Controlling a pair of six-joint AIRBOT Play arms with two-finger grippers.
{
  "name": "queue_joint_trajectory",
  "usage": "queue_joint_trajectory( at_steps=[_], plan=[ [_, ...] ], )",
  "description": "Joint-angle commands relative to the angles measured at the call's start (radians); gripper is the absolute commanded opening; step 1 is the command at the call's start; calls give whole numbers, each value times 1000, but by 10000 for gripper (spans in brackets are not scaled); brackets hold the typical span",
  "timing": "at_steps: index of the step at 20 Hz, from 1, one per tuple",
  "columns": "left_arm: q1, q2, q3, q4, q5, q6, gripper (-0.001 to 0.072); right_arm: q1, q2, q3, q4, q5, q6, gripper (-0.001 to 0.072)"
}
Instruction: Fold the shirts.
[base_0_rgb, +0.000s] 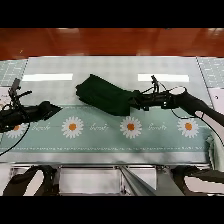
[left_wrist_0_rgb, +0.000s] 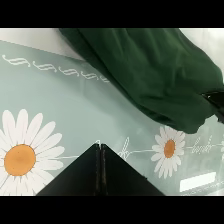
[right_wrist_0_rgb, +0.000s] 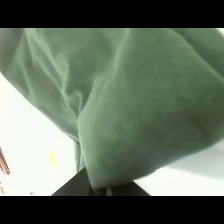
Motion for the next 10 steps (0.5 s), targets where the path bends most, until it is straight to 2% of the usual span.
queue_joint_trajectory(
  at_steps=[1,3,10],
  plan=[
    [0,0,0,0,2,0,25,1,-2,75,-43,16,10,27],
    [0,0,0,0,3,0,25,1,-2,147,-95,55,43,27],
    [0,0,0,0,3,0,25,-3,-2,656,-509,312,345,27]
  ],
)
